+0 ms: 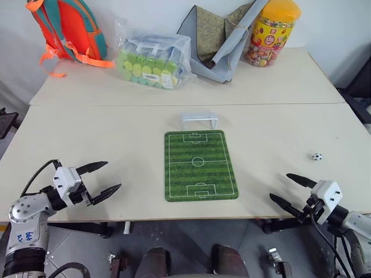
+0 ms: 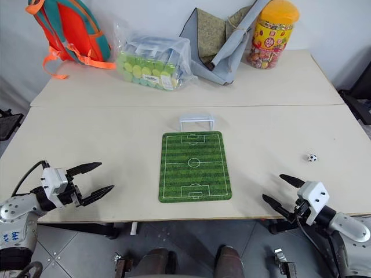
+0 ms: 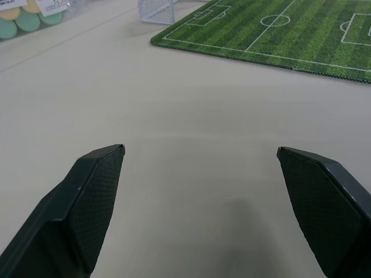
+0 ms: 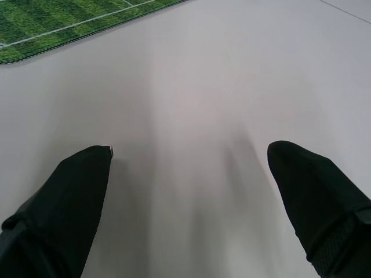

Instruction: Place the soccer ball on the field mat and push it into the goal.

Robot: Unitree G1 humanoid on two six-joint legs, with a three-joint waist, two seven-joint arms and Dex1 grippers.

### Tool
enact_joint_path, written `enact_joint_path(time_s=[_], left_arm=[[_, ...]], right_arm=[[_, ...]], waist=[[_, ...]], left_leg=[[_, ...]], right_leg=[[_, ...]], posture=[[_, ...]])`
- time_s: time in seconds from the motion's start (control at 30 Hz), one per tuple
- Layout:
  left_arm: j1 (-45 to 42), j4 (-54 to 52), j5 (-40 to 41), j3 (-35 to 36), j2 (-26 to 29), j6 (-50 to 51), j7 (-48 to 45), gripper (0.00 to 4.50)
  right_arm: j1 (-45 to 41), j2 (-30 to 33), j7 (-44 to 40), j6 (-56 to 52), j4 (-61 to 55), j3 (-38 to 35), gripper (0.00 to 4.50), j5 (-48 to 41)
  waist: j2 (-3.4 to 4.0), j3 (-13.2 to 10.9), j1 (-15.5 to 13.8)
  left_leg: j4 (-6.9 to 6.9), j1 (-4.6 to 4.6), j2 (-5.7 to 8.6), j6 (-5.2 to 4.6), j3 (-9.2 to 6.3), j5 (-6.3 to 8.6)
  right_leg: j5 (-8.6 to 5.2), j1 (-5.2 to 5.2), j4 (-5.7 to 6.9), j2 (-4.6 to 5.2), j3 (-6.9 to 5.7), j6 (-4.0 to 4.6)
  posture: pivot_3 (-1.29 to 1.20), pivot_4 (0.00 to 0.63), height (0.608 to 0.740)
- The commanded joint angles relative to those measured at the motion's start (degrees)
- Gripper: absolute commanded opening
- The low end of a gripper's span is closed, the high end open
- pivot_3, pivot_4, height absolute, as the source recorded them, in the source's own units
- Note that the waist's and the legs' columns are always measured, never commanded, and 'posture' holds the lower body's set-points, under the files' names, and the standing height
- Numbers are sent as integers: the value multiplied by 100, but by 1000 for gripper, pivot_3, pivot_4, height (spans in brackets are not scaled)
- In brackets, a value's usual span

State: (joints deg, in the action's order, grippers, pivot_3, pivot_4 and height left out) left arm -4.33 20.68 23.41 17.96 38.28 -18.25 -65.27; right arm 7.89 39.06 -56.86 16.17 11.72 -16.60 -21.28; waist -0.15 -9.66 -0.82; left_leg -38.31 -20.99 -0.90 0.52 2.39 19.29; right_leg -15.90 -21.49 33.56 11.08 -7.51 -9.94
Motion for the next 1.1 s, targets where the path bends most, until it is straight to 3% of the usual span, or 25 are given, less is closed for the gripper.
enact_joint_path(time_s=[0.03, 0.3, 0.57, 0.8, 1.1], left_arm=[[-120, -291, 135, -33, -7, 387, 167, 4500], [-299, -1141, 467, -91, -87, 1631, 587, 4500], [-542, -1554, 634, -569, -201, 1810, -119, 4500], [-589, -1681, 660, -728, -349, 1856, -220, 4500], [-346, -2120, 795, -649, -325, 1958, -254, 4500]], right_arm=[[44, 87, 113, -37, -11, -148, 4484, 65], [41, 632, 426, -913, -389, -507, 4484, 0], [-787, 1099, 1091, -2853, -993, -1123, 4484, -668], [-1725, 952, 1800, -3244, -8, -1099, 4484, -335], [-2280, 657, 1871, -3324, 937, -849, 4484, -159]], waist=[[0, 0, 5], [8, -9, -6], [21, -18, 17], [20, -18, -30], [22, -19, -16]], left_leg=[[0, 0, 0, 0, 0, 0], [-8, -4, 1, 0, -1, 0], [-20, -11, -2, 2, 2, -1], [-14, -17, -8, 4, -1, 0], [-12, -19, -8, 3, 1, 0]], right_leg=[[0, 0, 0, 0, 0, 0], [2, 0, 3, 1, 2, -2], [4, -4, 0, -3, 4, 2], [4, -6, -3, -12, -2, 3], [4, -8, -6, -12, -1, 3]], posture=[[0, 150, 740], [0, 150, 740], [0, 150, 740], [0, 150, 740], [0, 150, 740]])
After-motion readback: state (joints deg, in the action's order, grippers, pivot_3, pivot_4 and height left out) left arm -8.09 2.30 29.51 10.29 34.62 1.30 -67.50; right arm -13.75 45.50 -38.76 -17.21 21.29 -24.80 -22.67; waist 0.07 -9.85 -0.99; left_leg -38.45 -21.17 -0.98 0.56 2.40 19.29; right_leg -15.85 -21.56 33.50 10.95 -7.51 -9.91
